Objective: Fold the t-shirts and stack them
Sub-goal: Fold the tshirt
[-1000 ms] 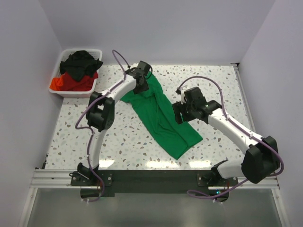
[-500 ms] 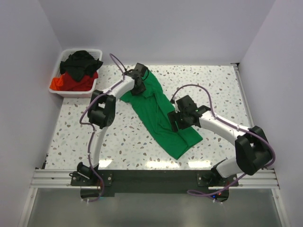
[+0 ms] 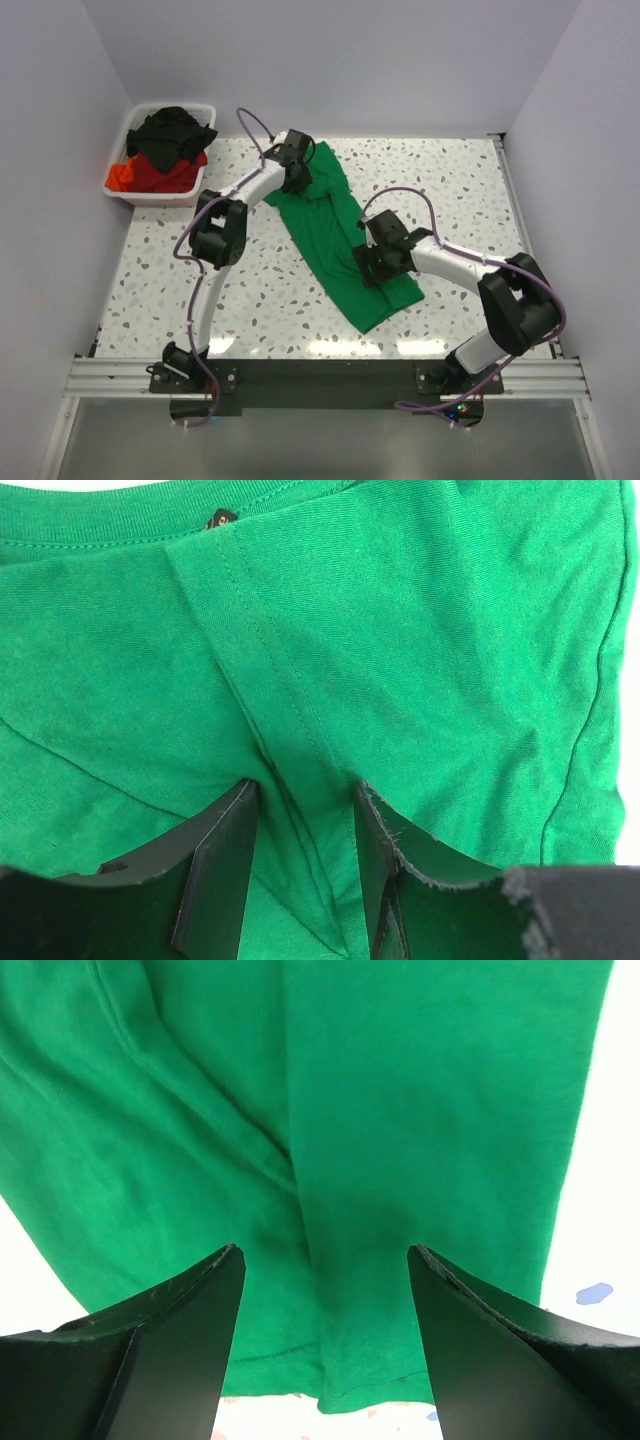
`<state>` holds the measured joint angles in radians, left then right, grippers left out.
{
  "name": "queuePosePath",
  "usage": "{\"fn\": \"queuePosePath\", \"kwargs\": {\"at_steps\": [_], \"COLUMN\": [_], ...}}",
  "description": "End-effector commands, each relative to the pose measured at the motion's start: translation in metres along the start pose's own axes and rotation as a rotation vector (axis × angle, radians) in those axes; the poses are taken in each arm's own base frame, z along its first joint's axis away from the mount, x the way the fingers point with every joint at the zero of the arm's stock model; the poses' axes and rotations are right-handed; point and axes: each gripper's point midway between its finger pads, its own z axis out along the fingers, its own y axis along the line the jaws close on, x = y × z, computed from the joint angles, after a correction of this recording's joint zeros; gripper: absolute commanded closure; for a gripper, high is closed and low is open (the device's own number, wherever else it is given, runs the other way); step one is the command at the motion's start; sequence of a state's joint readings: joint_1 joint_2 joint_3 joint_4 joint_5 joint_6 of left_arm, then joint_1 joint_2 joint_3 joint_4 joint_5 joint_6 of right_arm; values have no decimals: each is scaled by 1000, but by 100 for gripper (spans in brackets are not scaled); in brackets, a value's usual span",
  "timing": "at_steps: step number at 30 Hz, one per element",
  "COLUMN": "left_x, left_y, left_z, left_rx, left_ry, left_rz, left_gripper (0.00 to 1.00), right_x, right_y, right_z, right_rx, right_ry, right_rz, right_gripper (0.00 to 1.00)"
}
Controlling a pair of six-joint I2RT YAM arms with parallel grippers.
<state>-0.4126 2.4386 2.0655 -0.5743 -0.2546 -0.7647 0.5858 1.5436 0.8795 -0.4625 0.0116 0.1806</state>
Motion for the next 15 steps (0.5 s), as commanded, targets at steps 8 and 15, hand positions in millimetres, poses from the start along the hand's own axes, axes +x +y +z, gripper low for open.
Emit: {"fn": "queuePosePath", "kwargs": {"at_steps": [8,15], "left_x": [-14,-25], "left_y": [-26,-46], "left_z": [28,29], "left_rx": [146,250], "left_ry": [-42,-89], "left_rz": [137,198], "left_gripper": [51,51], "right_x": [10,19], "right_y": [42,71], "right_z": [9,10], "right_rx": [-38,-61], "right_ry": [35,55], "right_rz": [0,14], "right_gripper": [30,31]}}
